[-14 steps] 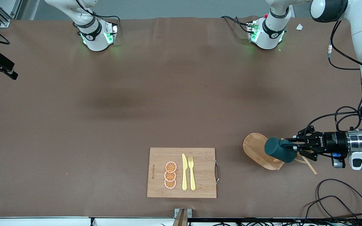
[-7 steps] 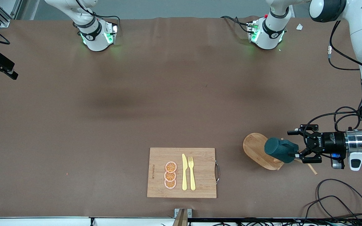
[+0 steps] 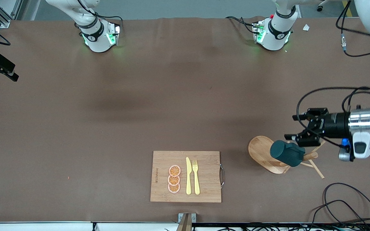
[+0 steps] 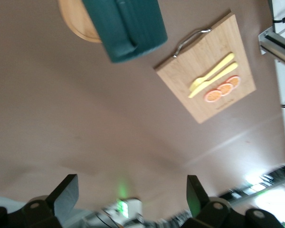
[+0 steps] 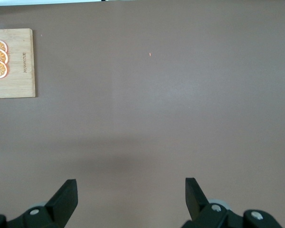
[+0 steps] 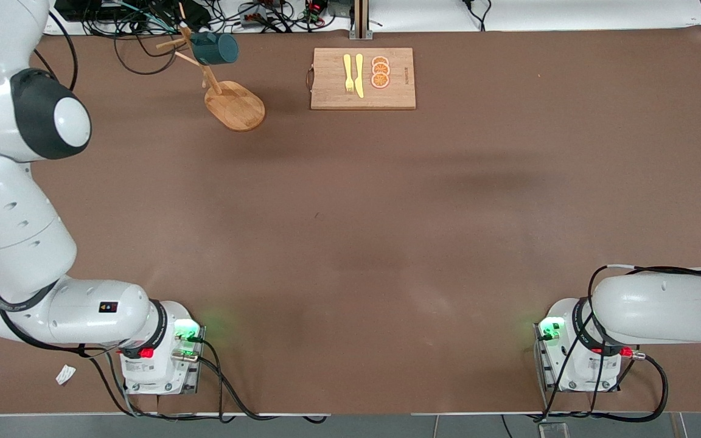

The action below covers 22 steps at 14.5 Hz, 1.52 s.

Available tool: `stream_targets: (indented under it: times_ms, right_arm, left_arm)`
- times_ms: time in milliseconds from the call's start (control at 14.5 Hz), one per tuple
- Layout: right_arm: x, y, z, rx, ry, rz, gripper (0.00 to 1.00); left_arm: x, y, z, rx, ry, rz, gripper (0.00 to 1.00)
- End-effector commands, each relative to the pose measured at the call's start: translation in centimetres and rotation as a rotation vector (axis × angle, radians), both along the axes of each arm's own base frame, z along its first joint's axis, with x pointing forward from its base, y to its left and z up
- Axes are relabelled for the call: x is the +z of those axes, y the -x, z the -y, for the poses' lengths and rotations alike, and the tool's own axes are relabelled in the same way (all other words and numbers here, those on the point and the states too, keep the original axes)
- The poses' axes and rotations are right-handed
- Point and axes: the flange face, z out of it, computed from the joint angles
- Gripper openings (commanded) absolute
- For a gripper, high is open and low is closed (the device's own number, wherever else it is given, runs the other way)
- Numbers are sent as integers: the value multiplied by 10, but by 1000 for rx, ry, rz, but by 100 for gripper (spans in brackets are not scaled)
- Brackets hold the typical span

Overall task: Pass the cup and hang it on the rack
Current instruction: 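Open the left gripper and lift it away from the mug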

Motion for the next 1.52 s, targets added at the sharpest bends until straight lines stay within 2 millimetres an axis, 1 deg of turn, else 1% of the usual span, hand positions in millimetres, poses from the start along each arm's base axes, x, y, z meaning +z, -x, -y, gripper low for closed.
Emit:
stream_targets:
  times_ms: [0,69,138,207,277,346,484,691,761,830,899,968,1037,1106,1176,1245,1314,1452]
  right_arm:
    - [1,2,-1,0,5,-1,100]
    - [1,2,-1,0,5,-1,100]
    - [1,2,0,-1,5,-1,100]
    - [1,3,0,-1,5,-2,100]
    - [1,3,0,-1,5,-2,100]
    - [1,2,0,-3,5,-1,100]
    - [1,2,-1,0,5,-1,100]
    - [1,2,-1,0,5,-1,100]
    - [1,2,-1,0,5,1,100]
    - [1,2,-1,0,5,-1,100]
    - [1,2,-2,2,5,1,100]
    - [1,2,-2,2,5,1,100]
    - [1,2,-3,3,5,1,100]
    - [2,3,-2,2,5,4,100]
    - [1,2,-2,2,5,4,100]
    - [1,2,-3,3,5,6,100]
    - [1,2,-5,8,5,7,100]
    - [2,1,-8,12,5,9,100]
  left_arm:
    - [36,28,-2,-142,-94,79,100]
    - [46,38,8,-196,-159,90,100]
    - [65,53,26,-252,-245,121,100]
    - [79,64,39,-311,-319,156,100]
    - [89,75,49,-383,-365,179,100]
    - [92,82,52,-447,-423,175,100]
    - [92,87,58,-521,-463,179,100]
    - [91,83,48,-601,-451,210,100]
    - [94,86,59,-646,-489,226,100]
    - [97,90,74,-682,-529,237,100]
    - [98,91,73,-685,-540,239,100]
    - [104,94,74,-685,-542,250,100]
    - [124,103,63,-697,-546,291,100]
    - [138,111,59,-790,-537,350,100]
    - [142,119,59,-890,-528,388,100]
    - [138,123,54,-920,-524,392,100]
    - [139,128,49,-909,-535,403,100]
    - [134,142,46,-905,-551,424,100]
